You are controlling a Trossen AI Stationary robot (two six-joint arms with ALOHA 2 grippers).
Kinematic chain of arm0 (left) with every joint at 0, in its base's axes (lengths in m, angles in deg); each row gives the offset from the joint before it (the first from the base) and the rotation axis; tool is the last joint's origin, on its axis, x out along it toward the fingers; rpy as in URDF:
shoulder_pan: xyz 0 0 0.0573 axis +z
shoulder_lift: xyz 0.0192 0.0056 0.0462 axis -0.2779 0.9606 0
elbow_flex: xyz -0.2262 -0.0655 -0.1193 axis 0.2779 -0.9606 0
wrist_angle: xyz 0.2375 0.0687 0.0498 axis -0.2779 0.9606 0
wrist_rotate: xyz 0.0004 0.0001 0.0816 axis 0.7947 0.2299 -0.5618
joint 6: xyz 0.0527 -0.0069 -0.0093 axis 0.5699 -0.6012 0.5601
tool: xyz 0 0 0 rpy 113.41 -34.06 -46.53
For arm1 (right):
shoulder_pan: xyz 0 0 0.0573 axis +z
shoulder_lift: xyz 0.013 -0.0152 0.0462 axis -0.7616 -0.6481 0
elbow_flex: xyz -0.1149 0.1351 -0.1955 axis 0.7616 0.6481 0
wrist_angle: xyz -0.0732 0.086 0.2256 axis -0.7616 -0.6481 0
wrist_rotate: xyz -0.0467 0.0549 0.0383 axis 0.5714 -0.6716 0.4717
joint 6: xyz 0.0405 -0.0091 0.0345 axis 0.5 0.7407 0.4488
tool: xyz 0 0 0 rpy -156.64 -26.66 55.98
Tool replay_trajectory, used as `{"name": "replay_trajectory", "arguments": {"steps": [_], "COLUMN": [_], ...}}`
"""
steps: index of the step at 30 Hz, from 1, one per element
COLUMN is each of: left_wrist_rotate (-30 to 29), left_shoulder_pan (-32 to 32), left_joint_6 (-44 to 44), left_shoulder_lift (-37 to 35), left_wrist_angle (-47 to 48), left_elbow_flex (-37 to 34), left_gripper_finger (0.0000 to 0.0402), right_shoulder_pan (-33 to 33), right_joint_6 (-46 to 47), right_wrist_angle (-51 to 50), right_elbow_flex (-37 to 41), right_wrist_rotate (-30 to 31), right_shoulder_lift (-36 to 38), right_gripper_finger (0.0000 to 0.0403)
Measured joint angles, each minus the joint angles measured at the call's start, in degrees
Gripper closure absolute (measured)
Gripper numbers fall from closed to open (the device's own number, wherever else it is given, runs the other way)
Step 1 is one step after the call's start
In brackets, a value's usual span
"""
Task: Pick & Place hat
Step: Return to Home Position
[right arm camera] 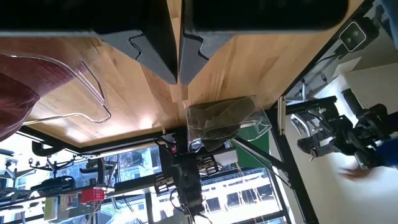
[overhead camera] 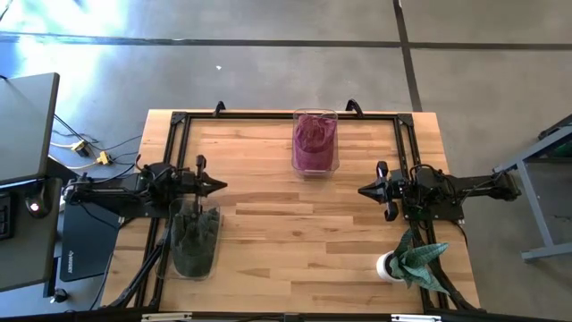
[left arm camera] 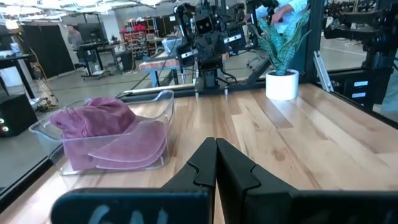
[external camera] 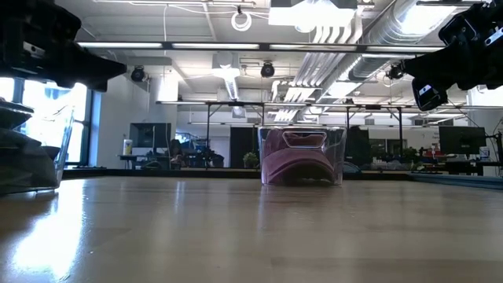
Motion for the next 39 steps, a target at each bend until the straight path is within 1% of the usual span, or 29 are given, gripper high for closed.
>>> {"name": "replay_trajectory", "arguments": {"steps": [19, 23, 24, 27, 31, 33, 39], "left_wrist_rotate": [-0.1, -0.1, -0.2, -0.3, -0.3, -0.3, -0.3], "left_shoulder_pan": [0.0, 0.0, 0.0, 0.0, 0.0, 0.0, 0.0], "left_joint_6": [-0.1, -0.1, -0.1, -0.1, -0.2, -0.2, -0.2], "left_shoulder_lift": [0.1, 0.1, 0.1, 0.2, 0.2, 0.2, 0.2], "left_wrist_angle": [0.0, 0.0, 0.0, 0.0, 0.0, 0.0, 0.0], "left_elbow_flex": [0.0, 0.0, 0.0, 0.0, 0.0, 0.0, 0.0], "left_gripper_finger": [0.0401, 0.0401, 0.0401, 0.0401, 0.0401, 0.0401, 0.0401], "right_shoulder_pan": [0.0, 1.9, 1.8, 1.6, 1.6, 1.5, -0.6], "right_joint_6": [0.0, 0.0, -0.9, -7.2, -15.3, -16.5, -15.0], "right_wrist_angle": [0.0, 0.6, 0.3, -0.7, -0.8, -0.8, -0.8], "right_elbow_flex": [0.0, 0.0, 0.0, 0.0, 0.0, 0.0, 0.0], "right_wrist_rotate": [0.0, 0.2, -1.1, -3.6, -2.9, -2.8, -2.7], "right_shoulder_lift": [0.0, 2.9, 2.9, 3.0, 3.0, 3.0, 3.0], "right_gripper_finger": [0.0391, 0.0391, 0.0391, 0.0391, 0.0391, 0.0391, 0.0391]}}
